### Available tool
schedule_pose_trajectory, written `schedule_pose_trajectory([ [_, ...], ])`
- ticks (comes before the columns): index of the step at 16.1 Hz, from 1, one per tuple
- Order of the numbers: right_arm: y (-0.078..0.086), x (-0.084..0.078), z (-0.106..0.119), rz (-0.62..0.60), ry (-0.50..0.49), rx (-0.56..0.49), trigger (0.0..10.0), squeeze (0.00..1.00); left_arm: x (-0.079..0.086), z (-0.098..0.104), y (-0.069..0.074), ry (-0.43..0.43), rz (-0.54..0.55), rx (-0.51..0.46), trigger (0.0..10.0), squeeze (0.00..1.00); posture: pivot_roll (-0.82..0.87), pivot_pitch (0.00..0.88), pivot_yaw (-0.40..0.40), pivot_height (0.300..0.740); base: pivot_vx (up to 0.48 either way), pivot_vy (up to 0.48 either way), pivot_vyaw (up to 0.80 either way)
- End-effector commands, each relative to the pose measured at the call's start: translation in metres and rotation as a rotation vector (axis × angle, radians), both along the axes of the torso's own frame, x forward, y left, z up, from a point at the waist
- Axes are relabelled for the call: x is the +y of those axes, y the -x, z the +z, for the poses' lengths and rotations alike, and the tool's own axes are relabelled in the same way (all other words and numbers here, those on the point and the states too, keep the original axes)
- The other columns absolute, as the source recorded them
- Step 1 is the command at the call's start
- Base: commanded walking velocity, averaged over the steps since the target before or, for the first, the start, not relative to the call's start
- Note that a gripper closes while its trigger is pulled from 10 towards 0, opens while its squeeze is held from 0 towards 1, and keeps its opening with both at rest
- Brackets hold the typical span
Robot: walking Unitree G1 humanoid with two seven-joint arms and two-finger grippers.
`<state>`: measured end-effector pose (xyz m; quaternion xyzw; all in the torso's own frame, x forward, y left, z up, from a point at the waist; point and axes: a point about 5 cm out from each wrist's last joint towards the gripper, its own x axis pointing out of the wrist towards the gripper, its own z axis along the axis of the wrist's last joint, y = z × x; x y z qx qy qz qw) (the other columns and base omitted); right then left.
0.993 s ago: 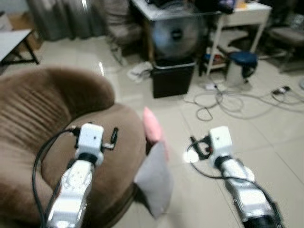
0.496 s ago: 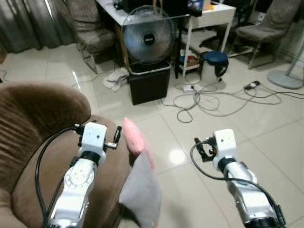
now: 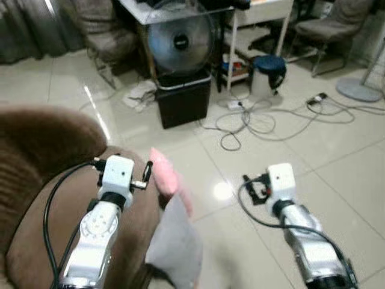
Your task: Move the pillow to the sofa from floor
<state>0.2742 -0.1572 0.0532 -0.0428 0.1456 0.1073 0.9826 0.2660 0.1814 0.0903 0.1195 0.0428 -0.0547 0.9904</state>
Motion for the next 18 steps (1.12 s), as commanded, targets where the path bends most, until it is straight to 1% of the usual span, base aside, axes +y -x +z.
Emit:
schedule_pose_trajectory([
  [1, -0.0015, 0.0031, 0.0015, 0.009, -0.007, -0.004, 10.0, 0.0, 0.0072, -0.0025, 0.0009, -0.014, 0.018, 0.016, 10.0, 0.0, 0.03, 0.0, 0.059, 0.74, 0.0, 0.0, 0.0],
  [6, -0.0004, 0.0033, 0.0, 0.006, -0.018, 0.006, 10.0, 0.0, 0.0063, -0.0034, 0.0012, -0.019, 0.005, 0.023, 10.0, 0.0, 0.03, 0.0, 0.062, 0.735, 0.0, 0.0, 0.0],
  [9, -0.0004, 0.0035, -0.0003, 0.0, -0.026, 0.007, 10.0, 0.0, 0.0052, -0.0069, 0.0015, -0.018, -0.008, 0.044, 10.0, 0.0, 0.03, 0.0, 0.062, 0.706, 0.0, 0.0, 0.0],
  [14, -0.0007, 0.0031, 0.0005, 0.0, -0.023, 0.007, 10.0, 0.0, 0.0049, -0.0067, 0.0017, -0.014, -0.008, 0.044, 10.0, 0.0, 0.03, 0.0, 0.057, 0.661, 0.0, 0.0, 0.0],
  [16, -0.0008, 0.0027, 0.0008, 0.001, -0.021, 0.007, 10.0, 0.0, 0.0047, -0.0069, 0.0017, -0.012, -0.008, 0.044, 10.0, 0.0, 0.03, 0.0, 0.057, 0.647, 0.0, 0.0, 0.0],
  [17, -0.0005, 0.0025, 0.0007, 0.002, -0.016, 0.006, 10.0, 0.0, 0.0044, -0.0079, 0.0021, -0.013, -0.009, 0.046, 10.0, 0.0, 0.03, 0.0, 0.038, 0.643, 0.0, 0.0, 0.0],
  [18, -0.0005, 0.0028, 0.0008, 0.008, -0.01, 0.008, 10.0, 0.0, 0.0043, -0.0084, 0.0022, -0.015, -0.012, 0.047, 10.0, 0.0, 0.03, 0.0, 0.038, 0.643, 0.0, 0.0, 0.0],
])
